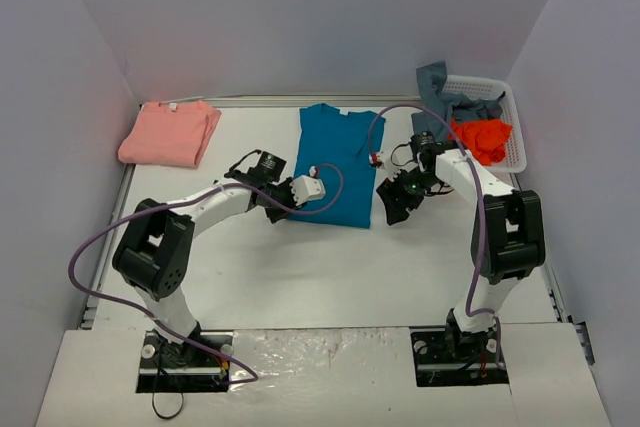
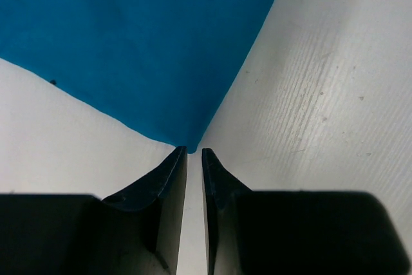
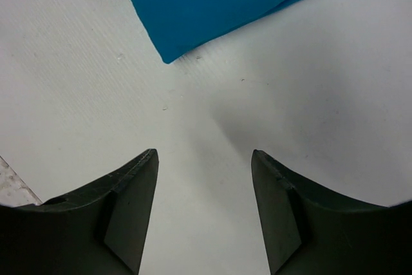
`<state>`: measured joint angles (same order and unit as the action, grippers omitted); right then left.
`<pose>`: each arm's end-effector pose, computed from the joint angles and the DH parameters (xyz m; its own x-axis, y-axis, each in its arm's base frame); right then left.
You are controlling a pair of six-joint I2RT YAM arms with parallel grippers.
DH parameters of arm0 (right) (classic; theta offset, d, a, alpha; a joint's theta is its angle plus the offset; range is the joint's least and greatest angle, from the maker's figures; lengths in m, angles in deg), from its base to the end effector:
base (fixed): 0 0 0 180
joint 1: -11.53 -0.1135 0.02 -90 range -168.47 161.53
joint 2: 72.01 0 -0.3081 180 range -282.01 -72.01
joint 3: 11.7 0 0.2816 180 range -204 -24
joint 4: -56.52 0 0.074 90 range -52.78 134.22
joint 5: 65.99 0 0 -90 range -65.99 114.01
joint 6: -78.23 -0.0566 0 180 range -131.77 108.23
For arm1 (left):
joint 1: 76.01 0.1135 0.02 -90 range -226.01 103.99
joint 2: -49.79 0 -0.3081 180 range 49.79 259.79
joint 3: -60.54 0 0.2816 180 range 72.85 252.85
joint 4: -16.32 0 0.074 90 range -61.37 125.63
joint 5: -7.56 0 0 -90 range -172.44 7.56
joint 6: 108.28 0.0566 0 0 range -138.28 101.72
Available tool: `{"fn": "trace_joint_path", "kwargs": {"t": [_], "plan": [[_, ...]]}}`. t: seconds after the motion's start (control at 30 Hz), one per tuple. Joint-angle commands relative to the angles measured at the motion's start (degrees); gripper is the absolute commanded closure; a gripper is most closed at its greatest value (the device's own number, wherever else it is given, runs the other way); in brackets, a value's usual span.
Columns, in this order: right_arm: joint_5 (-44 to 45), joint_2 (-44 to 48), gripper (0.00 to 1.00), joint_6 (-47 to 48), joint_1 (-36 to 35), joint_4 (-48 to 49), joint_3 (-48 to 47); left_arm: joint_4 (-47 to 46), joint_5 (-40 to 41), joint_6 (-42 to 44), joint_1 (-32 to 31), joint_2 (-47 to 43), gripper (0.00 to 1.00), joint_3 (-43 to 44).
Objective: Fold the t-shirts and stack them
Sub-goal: Grab one side of the 2/3 rectangular tshirt with both arms
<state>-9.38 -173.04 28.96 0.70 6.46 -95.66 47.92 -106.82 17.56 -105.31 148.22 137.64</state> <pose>0.3824 0.1049 0.2215 -0.4463 -0.6401 -0.6254 -0.8686 0.4780 0.1307 0.3402 -0.2177 0.2157 -0.1760 0.7103 -0.6815 0.9447 0.3166 0.0859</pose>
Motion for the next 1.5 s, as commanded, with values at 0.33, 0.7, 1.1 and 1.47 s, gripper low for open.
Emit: {"fn": "trace_joint_path", "kwargs": {"t": [0.33,0.7,1.1,1.47], "plan": [[1.66,-2.15,0.43,0.58,0.37,-0.83,0.29,5.85,-2.08,3.98,-0.67,5.54,0.81,6.83],[3.68,-3.2,0.43,0.84,0.37,-0.83,0.55,13.49,-3.83,7.05,-0.58,8.36,0.8,10.88],[3.59,-2.5,0.39,0.67,0.37,-0.74,0.99,14.55,-1.63,6.44,-0.58,12.75,0.76,12.63],[4.29,-1.01,0.38,0.31,0.46,-0.83,0.73,15.43,-1.72,3.81,-1.37,13.81,0.97,12.29]]}}
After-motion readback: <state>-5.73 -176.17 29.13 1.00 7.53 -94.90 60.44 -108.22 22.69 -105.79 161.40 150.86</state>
